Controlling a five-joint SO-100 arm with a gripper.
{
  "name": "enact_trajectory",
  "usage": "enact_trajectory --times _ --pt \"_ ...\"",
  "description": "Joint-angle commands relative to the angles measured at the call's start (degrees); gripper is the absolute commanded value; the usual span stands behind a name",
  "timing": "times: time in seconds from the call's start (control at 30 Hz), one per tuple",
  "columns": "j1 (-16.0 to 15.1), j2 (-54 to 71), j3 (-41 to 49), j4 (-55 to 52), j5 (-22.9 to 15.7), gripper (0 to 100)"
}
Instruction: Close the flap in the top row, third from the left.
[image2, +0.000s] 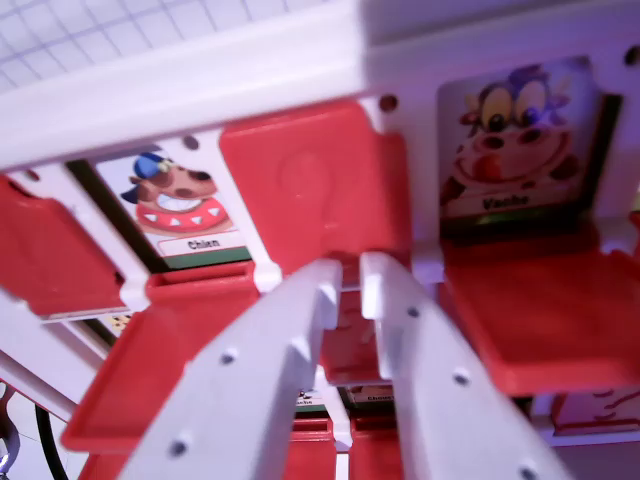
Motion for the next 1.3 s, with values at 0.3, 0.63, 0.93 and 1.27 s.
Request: enact_trajectory --times 0.3,0.63,0.93,1.27 --pt "0.7 10.7 -3.3 5.9 1.1 2" --pt "1.8 23.6 4.0 10.4 0.8 2" --pt "2.5 36.2 11.9 14.2 -1.7 2" --pt "2.5 52.6 24.1 17.8 -4.2 2"
